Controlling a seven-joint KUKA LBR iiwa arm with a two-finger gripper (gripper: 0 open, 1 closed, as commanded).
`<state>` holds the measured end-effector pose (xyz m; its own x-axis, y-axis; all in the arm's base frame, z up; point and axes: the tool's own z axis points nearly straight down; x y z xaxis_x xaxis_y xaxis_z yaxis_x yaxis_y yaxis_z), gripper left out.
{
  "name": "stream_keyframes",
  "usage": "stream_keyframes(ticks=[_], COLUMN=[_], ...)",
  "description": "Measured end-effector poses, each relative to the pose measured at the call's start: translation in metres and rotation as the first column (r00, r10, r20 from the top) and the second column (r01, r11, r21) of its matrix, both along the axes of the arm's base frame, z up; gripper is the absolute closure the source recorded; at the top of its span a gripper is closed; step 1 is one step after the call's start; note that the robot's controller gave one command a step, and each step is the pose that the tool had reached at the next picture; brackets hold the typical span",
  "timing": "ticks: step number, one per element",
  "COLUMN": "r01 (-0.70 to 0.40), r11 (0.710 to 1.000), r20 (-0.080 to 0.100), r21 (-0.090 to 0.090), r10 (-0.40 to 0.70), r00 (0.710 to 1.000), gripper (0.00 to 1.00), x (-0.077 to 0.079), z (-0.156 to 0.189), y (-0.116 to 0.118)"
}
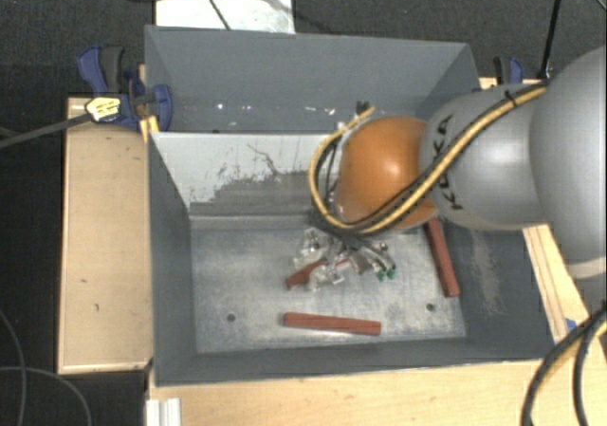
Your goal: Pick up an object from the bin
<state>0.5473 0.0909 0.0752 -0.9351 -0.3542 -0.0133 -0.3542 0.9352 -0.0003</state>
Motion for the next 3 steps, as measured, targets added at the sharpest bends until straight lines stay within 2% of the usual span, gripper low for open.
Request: stream_keyframes(ticks=[1,2,3], r01=[-0.046,-0.043,-0.146], r11=[0.999,0.999,0.989], r20=[-0.01,-0.011,-0.014], r21=[-0.003,-0.003,-0.003], r10=[0.046,0.043,0.146], r00=[0.999,0.999,0.989], gripper=[1.0,1.0,1.0], x=[0.009,0.009,0.003], z=[0.117,0.116,0.148], y=[-0.004,-0.004,-0.01])
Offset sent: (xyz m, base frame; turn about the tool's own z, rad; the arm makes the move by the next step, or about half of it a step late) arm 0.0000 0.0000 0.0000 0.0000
